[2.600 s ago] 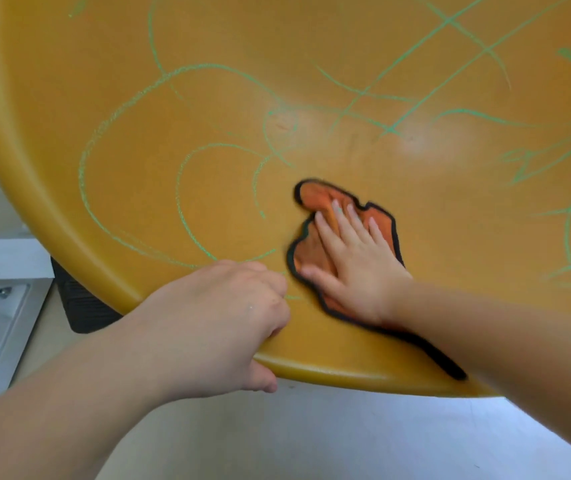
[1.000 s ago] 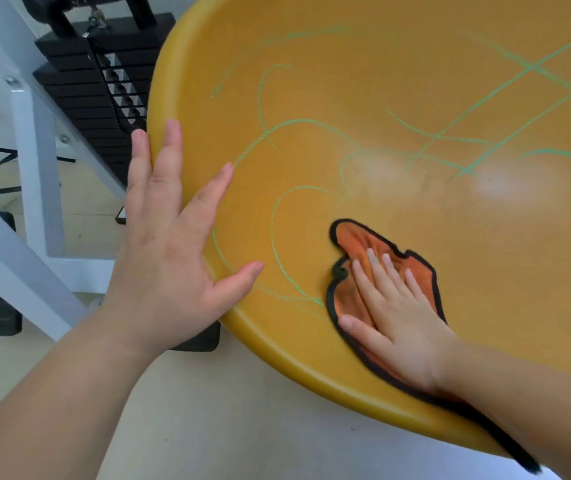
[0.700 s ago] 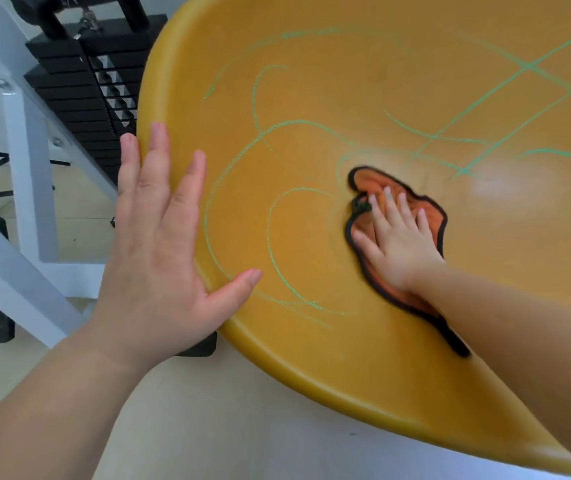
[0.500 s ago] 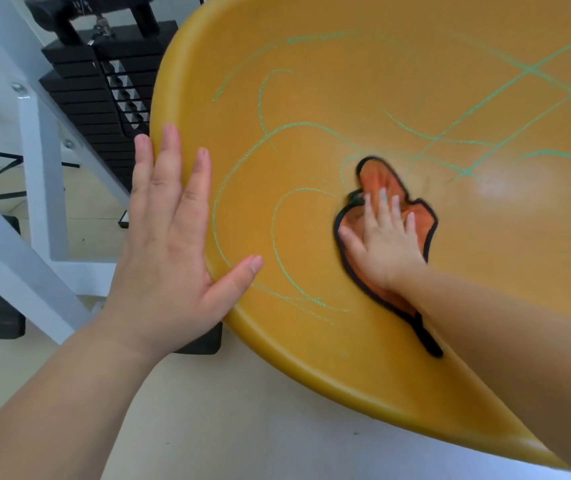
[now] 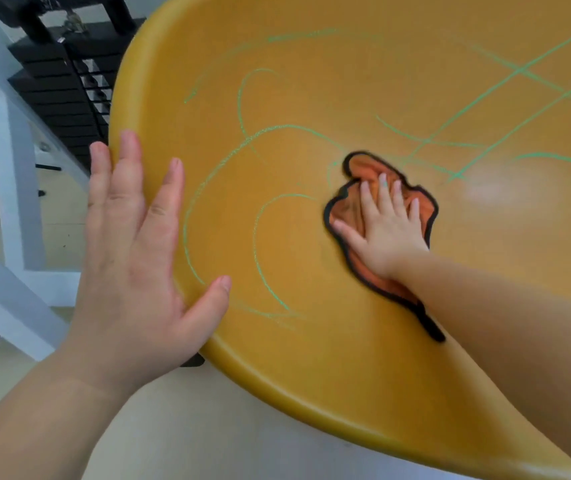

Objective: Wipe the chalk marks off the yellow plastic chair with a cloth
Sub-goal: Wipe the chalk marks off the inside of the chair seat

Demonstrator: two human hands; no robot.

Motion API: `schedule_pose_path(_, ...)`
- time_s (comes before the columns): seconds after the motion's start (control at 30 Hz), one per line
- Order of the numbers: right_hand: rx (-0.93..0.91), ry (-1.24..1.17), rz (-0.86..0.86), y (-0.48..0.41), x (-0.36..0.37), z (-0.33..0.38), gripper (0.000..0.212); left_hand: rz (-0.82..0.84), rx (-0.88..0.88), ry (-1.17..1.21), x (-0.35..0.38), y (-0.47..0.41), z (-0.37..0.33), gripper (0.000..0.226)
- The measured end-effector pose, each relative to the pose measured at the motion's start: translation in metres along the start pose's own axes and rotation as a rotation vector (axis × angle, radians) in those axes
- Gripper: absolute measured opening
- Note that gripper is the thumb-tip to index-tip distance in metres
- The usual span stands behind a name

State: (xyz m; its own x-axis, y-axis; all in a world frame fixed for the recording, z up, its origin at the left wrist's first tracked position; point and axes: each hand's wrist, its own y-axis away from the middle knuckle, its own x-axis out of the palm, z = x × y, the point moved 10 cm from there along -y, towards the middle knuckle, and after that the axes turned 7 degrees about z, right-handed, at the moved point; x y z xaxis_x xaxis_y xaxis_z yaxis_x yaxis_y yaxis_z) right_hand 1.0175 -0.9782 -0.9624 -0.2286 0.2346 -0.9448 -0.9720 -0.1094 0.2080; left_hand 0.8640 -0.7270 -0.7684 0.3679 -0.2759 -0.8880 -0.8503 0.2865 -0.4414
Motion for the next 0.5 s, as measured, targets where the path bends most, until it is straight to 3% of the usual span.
schedule_pose_path(0.13, 0.062, -0.068, -0.004, -0.011, -0.004, 0.008, 0.099, 0.001, -0.006, 0.032, 0.001, 0.001, 0.000, 0.089)
schedule_pose_path(0.37, -0.387, -0.121, 0.261, 0.136, 0.033, 0.099, 0.092, -0.012, -0.026, 0.028, -0.001, -0.002, 0.000, 0.087)
schedule_pose_path(0.43, -0.441, -0.059, 0.303, 0.144, 0.037, 0.088, 0.088, -0.001, -0.049, 0.026, 0.000, -0.002, 0.001, 0.090)
schedule_pose_path(0.5, -0.380, 0.050, 0.236, 0.114, 0.034, 0.059, 0.098, 0.014, -0.057, 0.013, 0.000, -0.001, 0.001, 0.093)
